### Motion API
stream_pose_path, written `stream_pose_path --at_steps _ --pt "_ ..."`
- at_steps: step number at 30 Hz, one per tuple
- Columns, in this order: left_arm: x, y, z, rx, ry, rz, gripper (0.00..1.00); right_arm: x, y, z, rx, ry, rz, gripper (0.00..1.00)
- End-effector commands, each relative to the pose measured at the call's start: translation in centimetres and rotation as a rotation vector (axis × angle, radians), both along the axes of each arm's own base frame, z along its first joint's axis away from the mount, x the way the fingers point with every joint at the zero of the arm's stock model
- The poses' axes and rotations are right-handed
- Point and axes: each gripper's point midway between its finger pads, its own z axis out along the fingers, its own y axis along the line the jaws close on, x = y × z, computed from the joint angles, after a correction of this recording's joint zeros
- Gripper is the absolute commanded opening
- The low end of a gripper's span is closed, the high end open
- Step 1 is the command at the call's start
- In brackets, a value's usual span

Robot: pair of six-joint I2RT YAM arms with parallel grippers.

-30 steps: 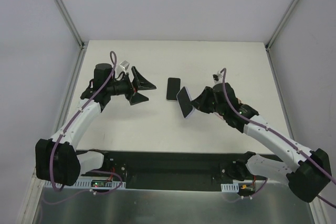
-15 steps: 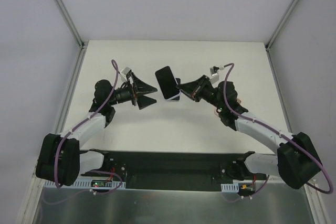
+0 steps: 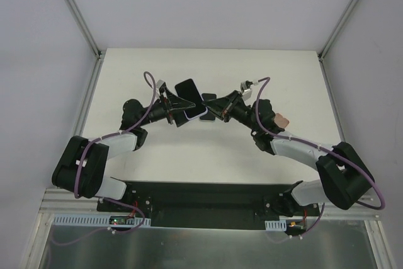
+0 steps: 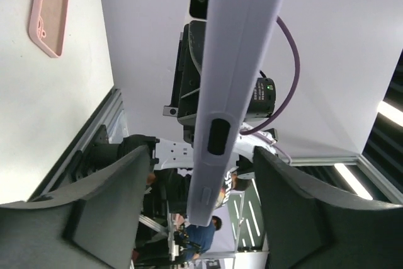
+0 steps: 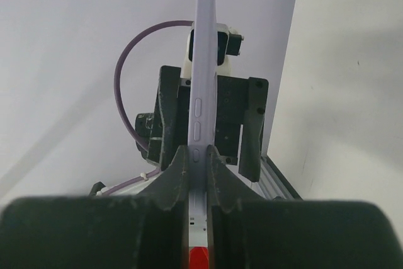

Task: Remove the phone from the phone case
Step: Adjust the phone.

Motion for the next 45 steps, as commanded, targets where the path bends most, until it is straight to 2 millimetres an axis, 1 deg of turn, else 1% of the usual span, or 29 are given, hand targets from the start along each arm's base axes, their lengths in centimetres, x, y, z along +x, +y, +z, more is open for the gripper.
stream_pose_path --at_steps 1,5,6,7,9,10,11,12,13,14,15,16,17,18,19,20,21,22,23,24,25,26,27,29,30,32,35,44,45 --pt "-0.4 0.1 3.3 -0.086 -0.153 0.026 0.6 -0.9 -0.2 5.6 0.174 -0.136 0.015 0.01" --pt "0.0 0.2 3.9 -0.074 -0.172 0.058 0.49 -1.3 0.2 4.8 0.147 -0.132 0.03 0.01" --pt "0.2 0.2 4.2 -0.072 -0.178 0.071 0.4 -1.6 0.4 4.5 0.141 -0.127 0.037 0.01" --pt "0.3 0.2 4.0 -0.058 -0.186 0.077 0.36 -1.8 0.4 4.3 0.134 -0.124 0.041 0.01" --pt "0.4 0.2 4.5 -0.044 -0.195 0.078 0.27 -2.3 0.5 2.7 0.101 -0.096 0.05 0.01" --pt "0.4 0.2 4.6 -0.035 -0.209 0.077 0.14 -2.6 0.3 2.4 0.089 -0.095 0.054 0.01" --pt "0.2 0.2 4.9 -0.032 -0.219 0.072 0.08 -2.9 0.3 0.7 0.036 -0.069 0.06 0.01" --pt "0.3 0.0 5.0 -0.021 -0.213 0.064 0.01 -3.2 0.3 0.1 0.005 -0.063 0.066 0.02" --pt "0.0 -0.1 4.8 -0.003 -0.233 0.041 0.0 -3.7 0.0 0.3 -0.015 -0.081 0.071 0.06" --pt "-0.1 -0.2 4.7 0.011 -0.234 0.027 0.0 -4.1 -0.2 -2.0 -0.131 -0.062 0.084 0.12" --pt "-0.3 -0.3 4.9 0.021 -0.247 0.011 0.0 -4.2 -0.3 -1.5 -0.174 -0.085 0.09 0.22" --pt "-0.9 -0.5 4.1 0.052 -0.248 -0.034 0.0 -4.6 -0.8 -0.3 -0.215 -0.135 0.087 0.4" --pt "-1.1 -0.5 3.8 0.068 -0.251 -0.058 0.0 -4.9 -1.8 -2.8 -0.375 -0.122 0.097 0.46" --pt "-1.5 -0.6 3.6 0.082 -0.265 -0.085 0.0 -4.8 -2.4 0.5 -0.401 -0.203 0.074 0.55" --pt "-1.8 -0.6 2.9 0.102 -0.276 -0.108 0.0 -4.7 -3.2 0.7 -0.467 -0.221 0.057 0.59" --pt "-3.0 -0.6 2.6 0.107 -0.3 -0.165 0.0 -4.7 -4.8 -1.1 -0.596 -0.162 0.03 0.61" --pt "-3.4 -0.6 2.4 0.114 -0.312 -0.186 0.0 -4.5 -5.7 -0.3 -0.668 -0.229 0.018 0.64" --pt "-3.8 -0.5 2.1 0.125 -0.343 -0.202 0.0 -4.0 -6.2 1.9 -0.692 -0.263 -0.014 0.64" --pt "-4.4 -0.4 1.9 0.133 -0.343 -0.227 0.0 -3.9 -7.6 1.2 -0.788 -0.227 -0.027 0.64" --pt "-5.1 -0.4 1.8 0.137 -0.354 -0.266 0.0 -3.8 -8.0 1.6 -0.83 -0.232 -0.029 0.64" --pt "-5.6 -0.3 1.6 0.143 -0.386 -0.289 0.0 -3.1 -7.9 2.9 -0.862 -0.265 -0.027 0.65" --pt "-6.0 -0.2 1.6 0.145 -0.391 -0.304 0.0 -3.2 -8.3 2.4 -0.906 -0.24 -0.012 0.65" --pt "-6.7 -0.2 1.7 0.141 -0.409 -0.341 0.0 -2.9 -7.9 1.7 -0.937 -0.228 0.012 0.65" --pt "-7.3 -0.1 1.9 0.141 -0.444 -0.365 0.0 -2.7 -7.6 2.2 -0.952 -0.231 0.038 0.65" --pt "-7.7 0.1 1.9 0.14 -0.45 -0.383 0.0 -2.4 -7.2 1.7 -0.962 -0.216 0.055 0.65" --pt "-8.1 0.2 2.1 0.144 -0.486 -0.393 0.0 -2.4 -6.6 1.6 -0.953 -0.207 0.075 0.65" --pt "-8.3 0.2 2.1 0.15 -0.492 -0.407 0.0 -2.4 -5.9 1.6 -0.926 -0.205 0.094 0.65" --pt "-8.8 -0.2 1.8 0.152 -0.493 -0.435 0.0 -2.5 -5.2 2.5 -0.911 -0.238 0.112 0.64" --pt "-8.7 -0.3 1.9 0.152 -0.495 -0.435 0.0 -2.4 -5.1 2.3 -0.917 -0.238 0.116 0.64"
